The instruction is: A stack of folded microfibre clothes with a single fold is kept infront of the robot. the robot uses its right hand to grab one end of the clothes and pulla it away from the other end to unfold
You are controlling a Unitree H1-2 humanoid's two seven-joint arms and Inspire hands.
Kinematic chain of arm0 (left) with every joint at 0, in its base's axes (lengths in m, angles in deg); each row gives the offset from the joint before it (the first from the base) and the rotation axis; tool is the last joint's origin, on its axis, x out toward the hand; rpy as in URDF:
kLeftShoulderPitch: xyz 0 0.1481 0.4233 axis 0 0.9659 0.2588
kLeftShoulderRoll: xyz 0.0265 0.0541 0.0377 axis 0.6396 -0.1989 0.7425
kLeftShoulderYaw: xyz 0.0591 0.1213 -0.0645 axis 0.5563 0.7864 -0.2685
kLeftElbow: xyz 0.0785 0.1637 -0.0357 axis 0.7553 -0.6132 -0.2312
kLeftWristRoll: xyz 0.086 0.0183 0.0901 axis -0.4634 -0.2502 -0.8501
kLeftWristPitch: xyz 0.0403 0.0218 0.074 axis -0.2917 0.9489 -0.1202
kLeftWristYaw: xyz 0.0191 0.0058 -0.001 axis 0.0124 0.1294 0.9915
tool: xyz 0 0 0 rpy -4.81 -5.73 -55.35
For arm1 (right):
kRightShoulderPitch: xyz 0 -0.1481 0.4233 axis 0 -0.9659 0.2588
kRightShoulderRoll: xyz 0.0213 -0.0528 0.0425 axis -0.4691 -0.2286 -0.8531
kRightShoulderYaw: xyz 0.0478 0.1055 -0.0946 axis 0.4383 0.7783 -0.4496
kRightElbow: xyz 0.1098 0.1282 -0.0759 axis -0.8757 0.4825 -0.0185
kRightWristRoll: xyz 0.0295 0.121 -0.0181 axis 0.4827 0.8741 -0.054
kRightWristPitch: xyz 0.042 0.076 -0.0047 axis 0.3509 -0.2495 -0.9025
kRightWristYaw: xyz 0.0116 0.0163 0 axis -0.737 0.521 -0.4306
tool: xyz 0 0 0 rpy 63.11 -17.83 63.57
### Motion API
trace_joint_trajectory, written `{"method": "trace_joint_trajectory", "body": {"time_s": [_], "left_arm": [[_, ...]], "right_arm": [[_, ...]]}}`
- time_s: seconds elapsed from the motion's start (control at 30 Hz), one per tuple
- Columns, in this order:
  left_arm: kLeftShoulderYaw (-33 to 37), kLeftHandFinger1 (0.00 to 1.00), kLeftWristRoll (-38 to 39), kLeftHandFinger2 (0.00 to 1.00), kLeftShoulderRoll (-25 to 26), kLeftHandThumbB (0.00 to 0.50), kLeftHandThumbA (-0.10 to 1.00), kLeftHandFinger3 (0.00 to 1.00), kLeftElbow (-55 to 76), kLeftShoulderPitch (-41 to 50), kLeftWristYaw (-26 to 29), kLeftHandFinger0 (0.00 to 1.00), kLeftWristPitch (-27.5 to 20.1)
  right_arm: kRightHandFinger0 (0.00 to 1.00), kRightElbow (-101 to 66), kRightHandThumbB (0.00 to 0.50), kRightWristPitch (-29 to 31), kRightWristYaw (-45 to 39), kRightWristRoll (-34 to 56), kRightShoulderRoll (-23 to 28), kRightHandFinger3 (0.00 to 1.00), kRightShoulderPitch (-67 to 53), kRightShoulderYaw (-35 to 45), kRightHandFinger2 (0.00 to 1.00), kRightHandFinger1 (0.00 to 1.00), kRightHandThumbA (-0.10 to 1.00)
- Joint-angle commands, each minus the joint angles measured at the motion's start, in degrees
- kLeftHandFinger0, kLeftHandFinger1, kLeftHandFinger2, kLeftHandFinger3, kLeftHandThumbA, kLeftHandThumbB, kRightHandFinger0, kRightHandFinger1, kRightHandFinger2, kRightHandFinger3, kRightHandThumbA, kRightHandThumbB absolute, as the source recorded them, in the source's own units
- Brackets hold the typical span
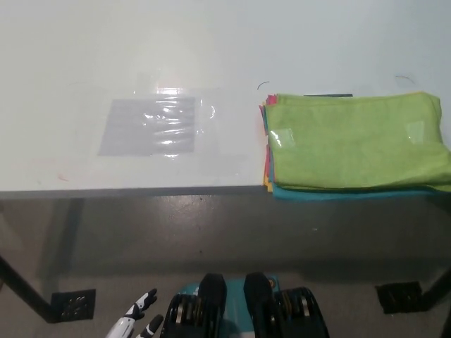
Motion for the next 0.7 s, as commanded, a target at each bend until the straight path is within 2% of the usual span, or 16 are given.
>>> {"method": "trace_joint_trajectory", "body": {"time_s": [0.0, 0.03, 0.1, 0.17, 0.23, 0.37, 0.47, 0.53, 0.63, 0.67], "left_arm": [[-0.1, 1.00, -3.3, 1.00, 2.8, 0.500, 1.00, 1.00, 3.2, 0.7, 1.7, 1.00, -2.1], [0.1, 1.00, -3.5, 1.00, 2.7, 0.500, 1.00, 1.00, 3.1, 0.6, 1.6, 1.00, -2.1], [0.2, 1.00, -3.7, 1.00, 3.0, 0.500, 1.00, 1.00, 3.3, 0.5, 1.5, 1.00, -2.2], [0.2, 1.00, -3.2, 1.00, 3.0, 0.500, 1.00, 1.00, 3.3, -0.1, 1.0, 1.00, -2.5], [0.0, 1.00, -1.9, 1.00, 2.9, 0.500, 1.00, 1.00, 3.2, -0.2, 0.6, 1.00, -3.0], [-0.7, 1.00, 2.3, 1.00, 2.5, 0.500, 1.00, 1.00, 2.7, -0.6, -0.4, 1.00, -5.1], [-1.1, 1.00, 4.2, 1.00, 2.4, 0.500, 1.00, 1.00, 2.6, -0.5, -0.7, 1.00, -5.8], [-0.8, 1.00, 4.5, 1.00, 2.2, 0.500, 1.00, 1.00, 1.5, -2.0, -1.1, 1.00, -6.4], [-0.6, 1.00, 4.7, 1.00, 2.2, 0.500, 1.00, 1.00, 1.3, -2.2, -1.1, 1.00, -7.0], [-0.6, 1.00, 4.7, 1.00, 2.2, 0.500, 1.00, 1.00, 1.3, -2.2, -1.1, 1.00, -7.1]], "right_arm": [[1.00, -25.5, 0.242, -4.3, -12.0, -6.5, 0.8, 1.00, -0.4, -8.0, 1.00, 1.00, 0.94], [1.00, -26.4, 0.245, -4.9, -13.2, -4.4, 1.0, 1.00, -1.7, -9.3, 1.00, 1.00, 0.94], [1.00, -26.5, 0.199, -1.3, -15.3, -2.4, 1.4, 1.00, -7.4, -13.8, 1.00, 1.00, 1.00], [1.00, -25.1, 0.224, 3.6, -16.2, 2.5, 3.6, 1.00, -12.6, -19.8, 1.00, 1.00, 0.95], [1.00, -25.7, 0.272, 3.6, -16.8, 1.5, 3.3, 1.00, -17.3, -23.7, 1.00, 1.00, 1.00], [1.00, -19.7, 0.262, 9.1, -16.2, 3.7, 7.6, 1.00, -26.3, -29.4, 1.00, 1.00, 1.00], [1.00, -14.0, 0.275, 11.0, -15.7, 8.2, 9.3, 1.00, -30.9, -32.9, 1.00, 1.00, 1.00], [1.00, -10.4, 0.319, 10.8, -16.2, 10.1, 10.7, 1.00, -33.5, -34.1, 1.00, 1.00, 1.00], [1.00, -4.6, 0.352, 10.6, -15.9, 10.3, 10.3, 1.00, -34.6, -34.7, 1.00, 1.00, 1.00], [1.00, -3.2, 0.345, 10.3, -16.0, 10.3, 10.1, 1.00, -35.0, -34.9, 1.00, 1.00, 1.00]]}}
